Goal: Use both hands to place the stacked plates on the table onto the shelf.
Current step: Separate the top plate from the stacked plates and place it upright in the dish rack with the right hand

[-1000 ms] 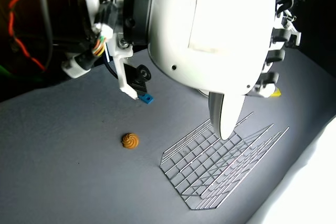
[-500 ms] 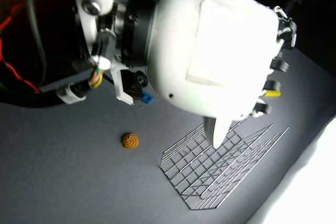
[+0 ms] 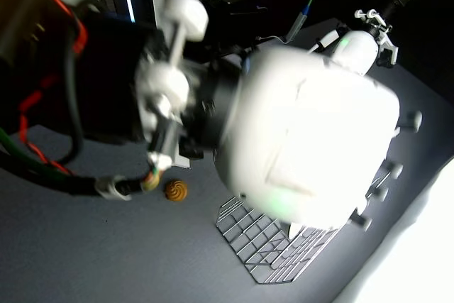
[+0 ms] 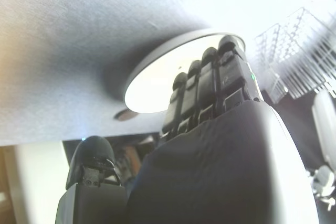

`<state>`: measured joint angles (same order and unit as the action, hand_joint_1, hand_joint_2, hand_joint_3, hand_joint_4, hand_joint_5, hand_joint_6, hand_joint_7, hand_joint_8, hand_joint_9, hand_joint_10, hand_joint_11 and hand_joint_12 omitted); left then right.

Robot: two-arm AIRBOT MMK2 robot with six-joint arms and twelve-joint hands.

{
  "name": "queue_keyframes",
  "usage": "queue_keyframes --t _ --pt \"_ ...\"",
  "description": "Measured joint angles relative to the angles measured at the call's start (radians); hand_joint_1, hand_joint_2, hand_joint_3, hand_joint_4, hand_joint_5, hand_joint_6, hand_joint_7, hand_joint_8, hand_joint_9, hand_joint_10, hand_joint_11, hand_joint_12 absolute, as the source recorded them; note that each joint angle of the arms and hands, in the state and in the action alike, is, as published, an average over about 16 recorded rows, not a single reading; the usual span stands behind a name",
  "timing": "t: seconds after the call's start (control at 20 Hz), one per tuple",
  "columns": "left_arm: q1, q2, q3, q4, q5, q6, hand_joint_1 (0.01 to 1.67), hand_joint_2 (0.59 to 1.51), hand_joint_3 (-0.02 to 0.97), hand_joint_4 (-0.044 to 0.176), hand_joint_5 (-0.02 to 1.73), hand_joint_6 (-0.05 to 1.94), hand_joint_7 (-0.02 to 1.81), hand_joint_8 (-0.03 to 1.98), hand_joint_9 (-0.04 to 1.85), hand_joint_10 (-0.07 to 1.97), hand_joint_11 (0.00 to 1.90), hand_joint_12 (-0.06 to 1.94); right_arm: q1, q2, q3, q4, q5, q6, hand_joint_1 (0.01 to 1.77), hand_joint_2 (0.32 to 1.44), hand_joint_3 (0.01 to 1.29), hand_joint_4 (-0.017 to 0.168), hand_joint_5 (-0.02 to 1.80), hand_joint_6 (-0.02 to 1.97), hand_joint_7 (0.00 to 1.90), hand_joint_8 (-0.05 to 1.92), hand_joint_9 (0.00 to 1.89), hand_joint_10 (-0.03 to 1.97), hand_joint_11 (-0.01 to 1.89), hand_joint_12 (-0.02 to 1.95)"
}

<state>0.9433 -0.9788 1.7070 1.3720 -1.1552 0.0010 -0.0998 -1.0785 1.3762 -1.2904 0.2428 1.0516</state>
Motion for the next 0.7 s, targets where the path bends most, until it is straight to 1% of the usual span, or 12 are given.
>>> queue_keyframes --t 0.35,0.7 --pt "0.004 -0.002 0.001 0.000 0.003 0.001 0.01 1.187 0.014 -0.001 0.02 0.01 0.02 0.00 0.02 0.01 0.02 0.00 -0.050 -0.046 0.069 0.004 -0.013 0.035 1.23 1.01 0.01 -0.005 0.95 0.81 1.12 0.88 1.09 0.76 0.77 1.29" --pt "0.004 -0.003 0.002 0.000 0.006 0.001 0.01 1.187 0.014 -0.001 0.02 0.01 0.02 0.00 0.02 0.01 0.02 0.00 -0.085 -0.086 0.122 0.007 -0.022 0.054 1.23 1.02 0.01 -0.005 0.93 0.81 1.12 0.87 1.09 0.74 0.78 1.29"
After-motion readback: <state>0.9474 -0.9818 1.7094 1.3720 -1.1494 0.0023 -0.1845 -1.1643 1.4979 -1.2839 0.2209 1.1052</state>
